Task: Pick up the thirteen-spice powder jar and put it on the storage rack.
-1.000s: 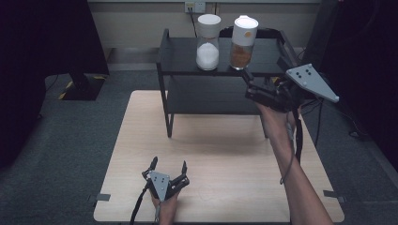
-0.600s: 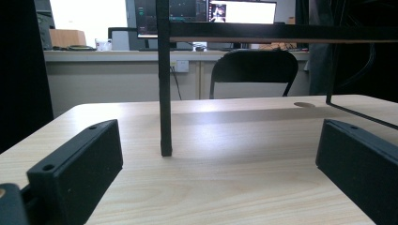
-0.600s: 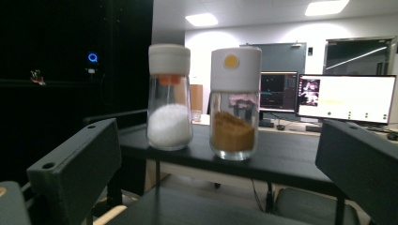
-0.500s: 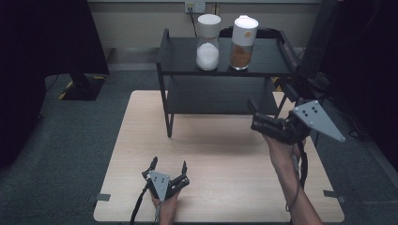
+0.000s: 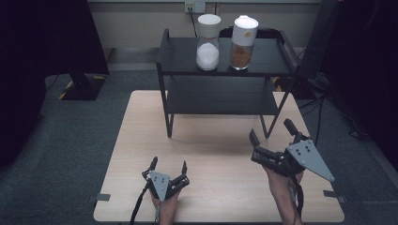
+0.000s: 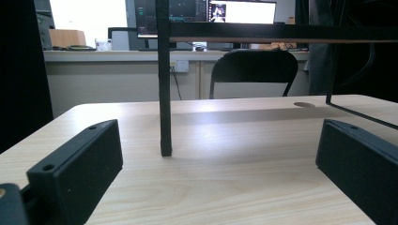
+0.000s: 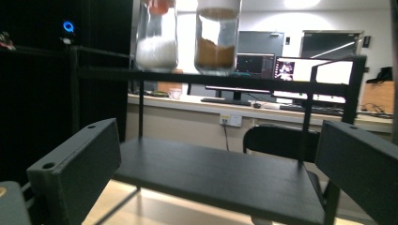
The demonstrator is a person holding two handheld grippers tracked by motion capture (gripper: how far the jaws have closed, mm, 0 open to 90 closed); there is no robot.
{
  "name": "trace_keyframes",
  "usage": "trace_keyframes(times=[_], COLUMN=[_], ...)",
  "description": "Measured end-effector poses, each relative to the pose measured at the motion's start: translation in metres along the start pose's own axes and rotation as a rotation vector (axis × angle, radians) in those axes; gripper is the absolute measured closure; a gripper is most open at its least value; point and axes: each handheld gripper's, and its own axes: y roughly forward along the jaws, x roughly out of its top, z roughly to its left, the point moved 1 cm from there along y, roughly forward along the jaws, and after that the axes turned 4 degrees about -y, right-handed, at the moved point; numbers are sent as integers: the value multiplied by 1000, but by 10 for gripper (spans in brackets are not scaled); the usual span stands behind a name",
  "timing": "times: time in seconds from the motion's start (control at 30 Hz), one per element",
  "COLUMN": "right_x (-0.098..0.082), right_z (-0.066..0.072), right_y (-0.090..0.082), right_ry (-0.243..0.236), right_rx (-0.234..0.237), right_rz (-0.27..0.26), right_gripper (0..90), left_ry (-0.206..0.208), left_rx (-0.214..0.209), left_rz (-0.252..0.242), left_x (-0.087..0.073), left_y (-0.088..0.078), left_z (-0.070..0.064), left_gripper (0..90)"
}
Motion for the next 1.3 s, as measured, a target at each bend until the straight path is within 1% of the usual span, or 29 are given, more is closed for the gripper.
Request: trace_keyframes(times=[0.2, 0.27, 0.33, 0.43, 0.57, 0.63, 0.8, 0.87, 0.97, 1.03, 1.13, 1.23, 1.3], right_x=[-21, -30, -37, -50, -66, -72, -94, -100, -113, -121, -132, -143, -149], right_z=[8, 11, 13, 15, 16, 17, 20, 23, 23, 24, 25, 27, 28], right_y=[-15, -20, -24, -28, -33, -34, -40, -41, -42, -42, -43, -46, -48], right_ry=[-13, -6, -9, 6, 30, 31, 41, 28, 53, 53, 67, 66, 80], right_rx=[-33, -43, -55, -61, -76, -85, -109, -125, -130, -132, -138, -155, -169], right_rz=[10, 13, 21, 27, 46, 59, 77, 109, 141, 158, 169, 157, 155], right_gripper=[0, 0, 0, 0, 0, 0, 0, 0, 0, 0, 0, 0, 0], left_ry=[0, 0, 0, 0, 0, 0, 0, 0, 0, 0, 0, 0, 0], left_rx=[0, 1, 3, 4, 4, 4, 4, 4, 4, 5, 6, 7, 6], left_rz=[0, 0, 0, 0, 0, 0, 0, 0, 0, 0, 0, 0, 0], left_x=[0, 0, 0, 0, 0, 0, 0, 0, 0, 0, 0, 0, 0], left_y=[0, 0, 0, 0, 0, 0, 0, 0, 0, 0, 0, 0, 0], left_z=[0, 0, 0, -1, -1, -1, -1, -1, -1, -1, -1, -1, -1], left_gripper=[3, 3, 3, 3, 3, 3, 3, 3, 3, 3, 3, 3, 3])
